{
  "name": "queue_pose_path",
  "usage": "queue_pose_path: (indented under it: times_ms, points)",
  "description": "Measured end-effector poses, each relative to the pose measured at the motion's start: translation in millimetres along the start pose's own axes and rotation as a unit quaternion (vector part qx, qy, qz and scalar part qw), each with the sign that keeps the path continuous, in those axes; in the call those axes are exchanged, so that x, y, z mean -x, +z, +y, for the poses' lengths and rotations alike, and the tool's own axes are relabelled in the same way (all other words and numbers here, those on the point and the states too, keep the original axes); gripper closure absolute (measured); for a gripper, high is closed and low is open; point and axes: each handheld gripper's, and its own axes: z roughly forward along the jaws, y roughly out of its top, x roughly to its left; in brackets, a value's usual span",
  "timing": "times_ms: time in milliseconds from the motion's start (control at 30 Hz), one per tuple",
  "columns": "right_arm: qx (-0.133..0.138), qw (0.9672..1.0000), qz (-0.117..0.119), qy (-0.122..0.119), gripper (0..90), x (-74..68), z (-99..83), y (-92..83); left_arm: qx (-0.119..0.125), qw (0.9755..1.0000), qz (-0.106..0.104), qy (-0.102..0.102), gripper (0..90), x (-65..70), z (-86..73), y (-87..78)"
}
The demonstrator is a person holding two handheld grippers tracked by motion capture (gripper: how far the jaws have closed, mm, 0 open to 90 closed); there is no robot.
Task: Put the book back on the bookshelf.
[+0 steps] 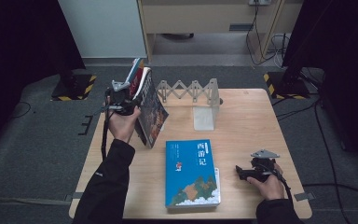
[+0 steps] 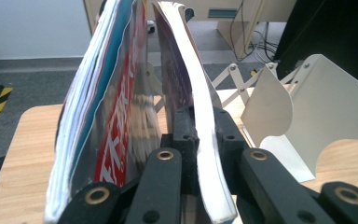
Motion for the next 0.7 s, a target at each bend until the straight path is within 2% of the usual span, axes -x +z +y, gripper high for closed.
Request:
queue_pose_path:
  times_ms: [133,233,433,500,533,700]
  points:
    - [0.000,1.0000,0.000,0.000,0.7,0.0,0.0,0.0,0.002,0.9998,-0.020,0.002,79.8,1.1,1.0,2.3]
    - [0.000,1.0000,0.000,0.000,0.7,0.0,0.0,0.0,-0.003,0.9998,-0.022,0.005,77.1,3.7,3.6,5.1]
    - [0.000,1.0000,0.000,-0.001,0.7,0.0,0.0,0.0,-0.002,0.9997,-0.003,0.025,72.0,10.9,5.9,9.8]
    - [0.000,1.0000,0.000,0.000,0.7,-0.1,0.0,0.0,-0.009,0.9985,0.019,0.050,74.4,14.5,8.8,9.9]
    - [0.000,1.0000,0.000,-0.001,0.7,0.0,0.0,0.0,-0.013,0.9981,0.023,0.055,76.3,16.0,10.0,10.4]
    - [0.000,1.0000,0.001,-0.001,0.7,-0.1,0.0,0.0,-0.020,0.9988,0.011,0.044,82.0,15.5,14.2,12.0]
